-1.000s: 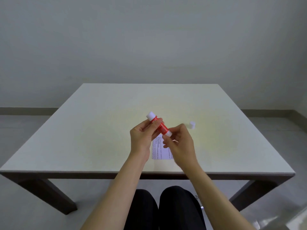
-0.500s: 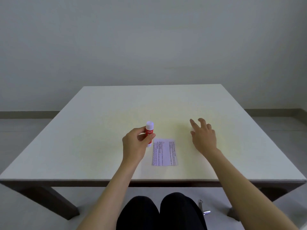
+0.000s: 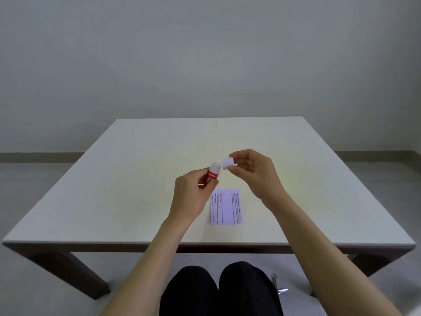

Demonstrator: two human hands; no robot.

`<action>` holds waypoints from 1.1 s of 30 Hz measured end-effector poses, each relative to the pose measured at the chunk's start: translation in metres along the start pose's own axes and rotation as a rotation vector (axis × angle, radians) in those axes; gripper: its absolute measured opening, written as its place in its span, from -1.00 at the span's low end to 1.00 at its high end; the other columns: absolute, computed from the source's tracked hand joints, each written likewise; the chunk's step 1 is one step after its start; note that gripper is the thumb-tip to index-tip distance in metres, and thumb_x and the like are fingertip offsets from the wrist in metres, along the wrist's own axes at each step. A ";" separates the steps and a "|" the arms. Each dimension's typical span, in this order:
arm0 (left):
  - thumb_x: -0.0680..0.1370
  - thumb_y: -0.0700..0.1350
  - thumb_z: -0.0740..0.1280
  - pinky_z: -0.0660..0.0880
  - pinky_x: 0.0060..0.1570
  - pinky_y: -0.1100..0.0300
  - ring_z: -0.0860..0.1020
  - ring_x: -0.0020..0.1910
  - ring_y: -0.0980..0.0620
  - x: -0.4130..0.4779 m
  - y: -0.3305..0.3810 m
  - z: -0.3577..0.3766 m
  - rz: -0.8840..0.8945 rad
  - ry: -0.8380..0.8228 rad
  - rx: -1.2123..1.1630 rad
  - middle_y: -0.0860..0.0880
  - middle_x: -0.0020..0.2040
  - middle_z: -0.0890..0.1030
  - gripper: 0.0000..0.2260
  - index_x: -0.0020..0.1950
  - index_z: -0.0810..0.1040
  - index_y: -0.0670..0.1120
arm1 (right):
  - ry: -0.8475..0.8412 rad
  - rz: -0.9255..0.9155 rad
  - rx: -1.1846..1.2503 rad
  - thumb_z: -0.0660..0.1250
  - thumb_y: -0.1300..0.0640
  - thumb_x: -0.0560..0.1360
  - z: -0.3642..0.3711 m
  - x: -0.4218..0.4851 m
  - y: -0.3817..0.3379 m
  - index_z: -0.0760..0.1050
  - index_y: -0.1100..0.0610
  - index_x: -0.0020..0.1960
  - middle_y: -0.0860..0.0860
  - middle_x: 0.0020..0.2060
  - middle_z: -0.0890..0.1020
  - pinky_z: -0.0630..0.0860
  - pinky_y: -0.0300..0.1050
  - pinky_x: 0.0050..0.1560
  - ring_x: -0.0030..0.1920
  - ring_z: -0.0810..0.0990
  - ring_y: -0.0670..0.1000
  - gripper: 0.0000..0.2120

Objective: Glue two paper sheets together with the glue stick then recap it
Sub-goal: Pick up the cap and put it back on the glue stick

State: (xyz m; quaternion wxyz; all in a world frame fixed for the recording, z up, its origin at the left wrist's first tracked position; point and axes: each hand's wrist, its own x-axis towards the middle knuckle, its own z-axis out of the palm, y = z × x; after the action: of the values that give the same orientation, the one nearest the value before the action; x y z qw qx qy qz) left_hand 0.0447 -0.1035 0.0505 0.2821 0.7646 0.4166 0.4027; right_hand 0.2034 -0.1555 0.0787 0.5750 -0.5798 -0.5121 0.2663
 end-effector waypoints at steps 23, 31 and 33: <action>0.52 -0.07 0.32 0.49 -0.16 0.07 0.52 -0.16 0.00 -0.001 0.018 -0.019 0.255 -0.193 0.306 0.03 -0.09 0.60 -0.76 0.19 0.58 0.02 | -0.079 -0.042 -0.356 0.34 0.01 0.49 0.002 -0.020 0.004 0.52 0.05 -0.06 -0.03 -0.36 0.57 0.40 -0.18 -0.37 -0.48 0.43 -0.09 -0.88; 0.52 -0.07 0.32 0.46 -0.16 0.12 0.49 -0.16 0.04 -0.001 0.018 -0.016 0.253 -0.222 0.304 0.03 -0.07 0.61 -0.76 0.19 0.57 0.02 | -0.137 -0.097 -0.381 0.35 0.09 0.49 -0.010 -0.020 -0.003 0.55 -0.05 -0.02 -0.20 -0.32 0.56 0.35 -0.42 -0.40 -0.51 0.41 -0.15 -0.91; 0.52 -0.08 0.33 0.45 -0.17 0.13 0.50 -0.16 0.03 -0.001 0.018 -0.013 0.275 -0.242 0.313 0.04 -0.06 0.61 -0.76 0.18 0.57 0.02 | -0.078 -0.058 -0.499 0.29 -0.02 0.53 -0.008 -0.016 -0.001 0.48 0.01 -0.33 -0.13 -0.52 0.50 0.29 -0.31 -0.43 -0.54 0.37 -0.11 -0.73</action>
State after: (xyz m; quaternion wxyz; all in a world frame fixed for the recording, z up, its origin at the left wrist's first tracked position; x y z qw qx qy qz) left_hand 0.0406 -0.1121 0.0706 0.1505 0.8913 0.3290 0.2733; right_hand 0.2049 -0.1728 0.0768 0.4010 -0.6782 -0.6003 0.1372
